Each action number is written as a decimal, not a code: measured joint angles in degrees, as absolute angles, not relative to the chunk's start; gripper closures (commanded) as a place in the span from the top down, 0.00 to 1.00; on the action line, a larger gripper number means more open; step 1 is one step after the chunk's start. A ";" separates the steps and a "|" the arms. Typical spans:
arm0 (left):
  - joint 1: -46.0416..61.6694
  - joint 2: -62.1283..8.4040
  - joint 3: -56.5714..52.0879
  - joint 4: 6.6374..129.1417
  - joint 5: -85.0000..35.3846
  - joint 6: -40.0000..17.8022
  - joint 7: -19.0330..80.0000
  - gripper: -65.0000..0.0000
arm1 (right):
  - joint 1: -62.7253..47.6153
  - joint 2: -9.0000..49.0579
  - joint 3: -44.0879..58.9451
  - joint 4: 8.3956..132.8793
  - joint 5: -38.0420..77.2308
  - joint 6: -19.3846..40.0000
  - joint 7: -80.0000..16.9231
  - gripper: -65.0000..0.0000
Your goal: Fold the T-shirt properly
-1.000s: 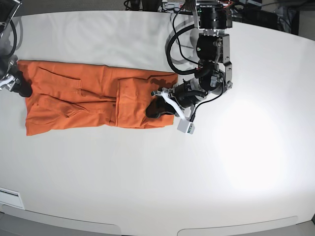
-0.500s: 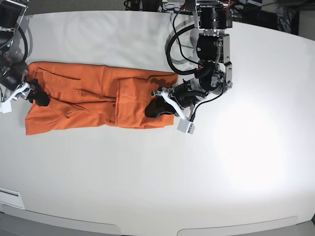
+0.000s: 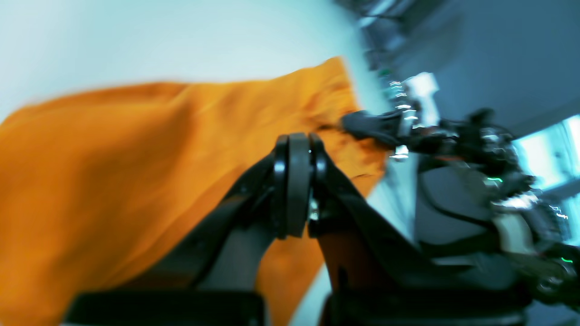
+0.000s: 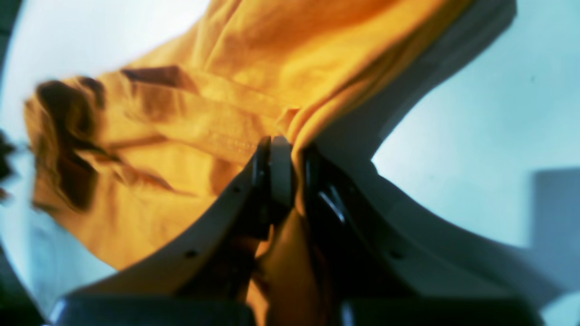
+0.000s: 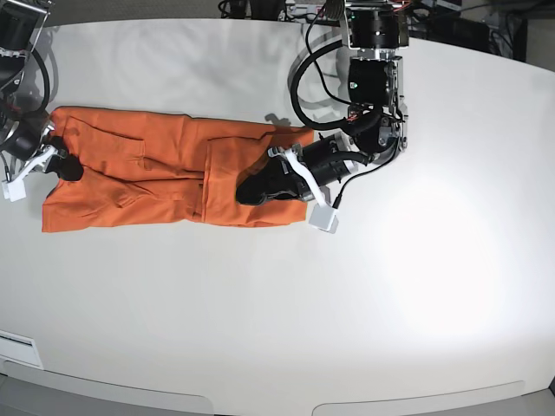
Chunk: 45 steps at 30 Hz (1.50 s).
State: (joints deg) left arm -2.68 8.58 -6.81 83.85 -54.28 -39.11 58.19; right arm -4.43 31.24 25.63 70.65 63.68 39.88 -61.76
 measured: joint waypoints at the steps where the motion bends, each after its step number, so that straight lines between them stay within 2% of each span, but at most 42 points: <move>1: -2.70 8.58 -6.81 84.60 -55.99 -39.16 59.07 0.00 | -4.47 31.44 25.63 72.05 62.22 39.86 -61.76 0.00; 6: -2.72 8.58 -6.81 87.99 -59.24 -39.29 63.05 0.00 | -4.84 31.88 26.52 81.67 51.55 39.42 -60.27 0.00; 15: -2.52 4.78 -6.87 88.09 -58.17 -39.29 64.01 0.00 | -5.08 31.86 27.49 102.63 37.91 32.88 -59.86 0.00; 21: -2.55 2.00 -8.27 88.09 -58.19 -39.29 64.10 0.00 | -6.96 31.62 27.53 112.81 38.57 30.06 -60.01 0.00; 23: -2.55 1.28 -9.26 88.09 -58.22 -39.29 64.12 0.00 | -8.01 30.83 27.59 115.52 42.83 29.74 -60.10 0.00; 27: -2.55 0.64 -11.00 88.09 -58.17 -39.29 64.10 0.00 | -10.74 26.79 27.57 118.78 56.99 34.96 -61.58 0.00; 31: -2.22 0.62 -11.00 88.09 -58.26 -39.31 64.10 0.00 | -11.66 20.53 27.53 119.31 65.30 38.92 -63.46 0.00; 37: 0.16 0.60 -11.00 88.09 -58.30 -39.29 64.14 0.00 | -11.53 13.19 21.08 119.31 65.10 39.68 -63.48 0.00; 45: 0.93 -0.05 -10.94 88.09 -58.72 -39.29 64.12 0.00 | -11.40 7.14 10.79 119.31 56.21 39.68 -62.74 0.00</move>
